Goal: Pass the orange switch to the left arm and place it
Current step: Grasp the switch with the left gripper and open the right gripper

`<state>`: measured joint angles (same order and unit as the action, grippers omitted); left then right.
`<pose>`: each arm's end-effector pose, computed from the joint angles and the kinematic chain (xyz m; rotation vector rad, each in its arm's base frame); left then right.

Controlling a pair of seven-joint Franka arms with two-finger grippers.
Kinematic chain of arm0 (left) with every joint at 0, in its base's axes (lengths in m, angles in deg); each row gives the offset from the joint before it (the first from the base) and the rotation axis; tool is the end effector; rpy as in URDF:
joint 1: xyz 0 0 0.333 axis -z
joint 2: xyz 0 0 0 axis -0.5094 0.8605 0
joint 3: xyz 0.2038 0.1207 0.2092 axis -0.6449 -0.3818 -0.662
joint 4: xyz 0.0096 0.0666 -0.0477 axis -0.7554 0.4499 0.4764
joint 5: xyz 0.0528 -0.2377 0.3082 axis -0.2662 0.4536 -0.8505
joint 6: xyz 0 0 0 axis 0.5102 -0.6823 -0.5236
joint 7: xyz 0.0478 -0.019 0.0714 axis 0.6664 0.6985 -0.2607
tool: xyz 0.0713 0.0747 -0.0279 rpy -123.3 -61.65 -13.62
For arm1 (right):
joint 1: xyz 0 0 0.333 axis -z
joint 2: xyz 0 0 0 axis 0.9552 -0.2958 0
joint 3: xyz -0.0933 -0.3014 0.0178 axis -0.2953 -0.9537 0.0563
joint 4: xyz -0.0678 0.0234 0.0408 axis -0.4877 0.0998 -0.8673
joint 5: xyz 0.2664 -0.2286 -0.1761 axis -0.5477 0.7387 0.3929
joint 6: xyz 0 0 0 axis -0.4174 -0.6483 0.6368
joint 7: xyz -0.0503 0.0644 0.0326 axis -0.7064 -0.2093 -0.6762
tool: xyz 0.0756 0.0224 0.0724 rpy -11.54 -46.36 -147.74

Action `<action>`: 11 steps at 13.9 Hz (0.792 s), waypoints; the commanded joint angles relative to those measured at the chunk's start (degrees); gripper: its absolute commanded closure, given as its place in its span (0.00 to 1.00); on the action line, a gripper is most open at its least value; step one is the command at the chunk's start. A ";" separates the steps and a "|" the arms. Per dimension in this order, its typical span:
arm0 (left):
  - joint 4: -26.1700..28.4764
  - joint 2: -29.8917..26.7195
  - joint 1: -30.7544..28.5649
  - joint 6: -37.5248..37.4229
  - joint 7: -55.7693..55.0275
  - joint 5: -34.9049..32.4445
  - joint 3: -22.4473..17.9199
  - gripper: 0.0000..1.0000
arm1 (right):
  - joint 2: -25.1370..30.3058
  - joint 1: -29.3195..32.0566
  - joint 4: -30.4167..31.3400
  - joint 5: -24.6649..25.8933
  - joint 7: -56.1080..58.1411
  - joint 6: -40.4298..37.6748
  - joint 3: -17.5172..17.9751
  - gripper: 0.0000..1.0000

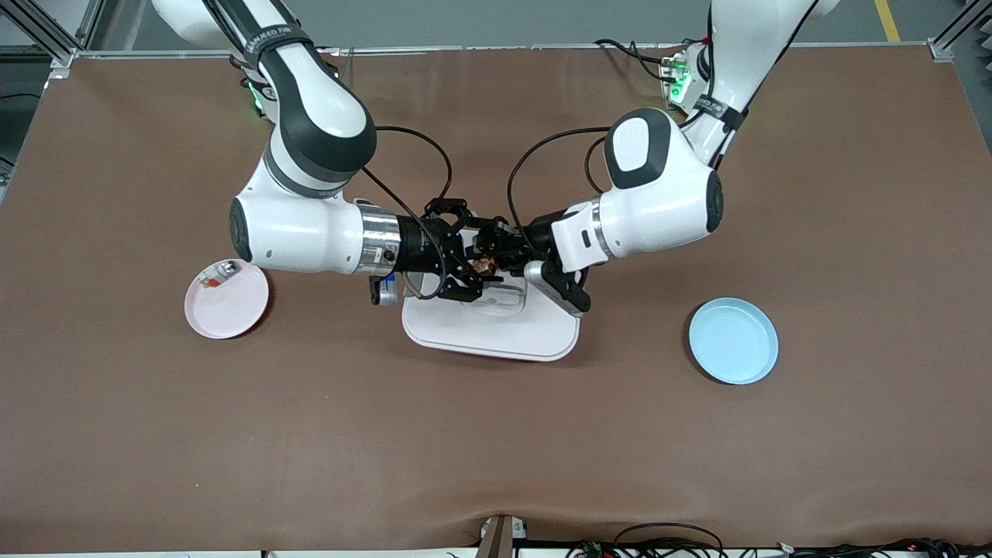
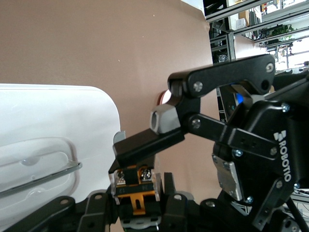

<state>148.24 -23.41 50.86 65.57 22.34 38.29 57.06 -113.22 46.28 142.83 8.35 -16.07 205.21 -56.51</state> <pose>0.5676 -0.4174 0.4228 2.1647 -0.2260 0.0686 0.5952 0.3919 0.4501 -1.8069 1.5697 0.9635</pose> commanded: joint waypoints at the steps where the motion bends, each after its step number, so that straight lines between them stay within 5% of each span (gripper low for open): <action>1: 0.06 -0.44 -0.63 -1.78 1.35 0.26 -0.01 1.00 | 0.35 -0.12 -0.36 -0.87 -0.77 -0.32 -0.28 0.00; 11: 0.32 -3.51 -5.20 -13.80 1.27 -0.88 -0.19 1.00 | 0.35 -0.12 -0.36 -0.52 -0.68 -0.40 -0.28 0.00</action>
<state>147.90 -24.54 46.99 55.10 23.21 38.06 56.95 -113.22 46.28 142.83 8.35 -16.08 205.21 -56.52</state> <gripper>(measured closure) 0.639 0.000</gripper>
